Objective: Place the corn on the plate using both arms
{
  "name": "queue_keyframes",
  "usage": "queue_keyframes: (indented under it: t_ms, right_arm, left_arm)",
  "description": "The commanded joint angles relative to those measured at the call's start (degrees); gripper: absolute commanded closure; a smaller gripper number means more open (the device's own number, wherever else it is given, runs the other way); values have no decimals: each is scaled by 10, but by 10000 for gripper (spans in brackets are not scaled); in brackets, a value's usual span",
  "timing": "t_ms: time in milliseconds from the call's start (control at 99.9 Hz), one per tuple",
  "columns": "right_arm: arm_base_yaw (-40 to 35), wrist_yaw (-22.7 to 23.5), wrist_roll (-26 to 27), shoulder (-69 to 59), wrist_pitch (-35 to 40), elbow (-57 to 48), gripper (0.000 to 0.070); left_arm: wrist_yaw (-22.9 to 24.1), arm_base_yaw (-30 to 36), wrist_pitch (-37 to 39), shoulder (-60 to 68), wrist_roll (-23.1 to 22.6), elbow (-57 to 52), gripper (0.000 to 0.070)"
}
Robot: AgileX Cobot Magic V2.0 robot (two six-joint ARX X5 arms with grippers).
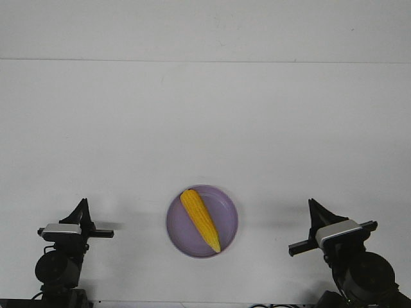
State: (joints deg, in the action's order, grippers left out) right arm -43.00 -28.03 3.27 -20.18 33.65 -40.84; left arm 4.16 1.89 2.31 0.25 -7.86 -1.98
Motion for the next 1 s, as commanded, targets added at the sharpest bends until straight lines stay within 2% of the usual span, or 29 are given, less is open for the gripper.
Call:
queue_keyframes:
  t_ms: [0,150,210,260,490,651,991]
  right_arm:
    - [78,62,-33,10,-38,32,684]
    - [295,229,-51,74,-174,169,684]
    - [357,276,-45,102,-207,218,684]
    - [387,293,-45,125,-217,247,684]
    - [425,282,-57,198,-224,349,684]
    - [436,281,-37,201,-279,401,684]
    - [440,280,-31,201,-276,401,684]
  left_arm:
    - [-2,-1,5,-1,-3,12,687]
    - [-2,-1,5,-1,-3,12,687]
    - [-2,-1,5,-1,-3,12,688]
    - [-2,-1,5,-1,-3,12,688]
    - [-2,-1,5,-1,-3,12,688]
    - [-2,0,6,-1,-3,12,687]
    - [-2,-1,6,-1,-3,12,687]
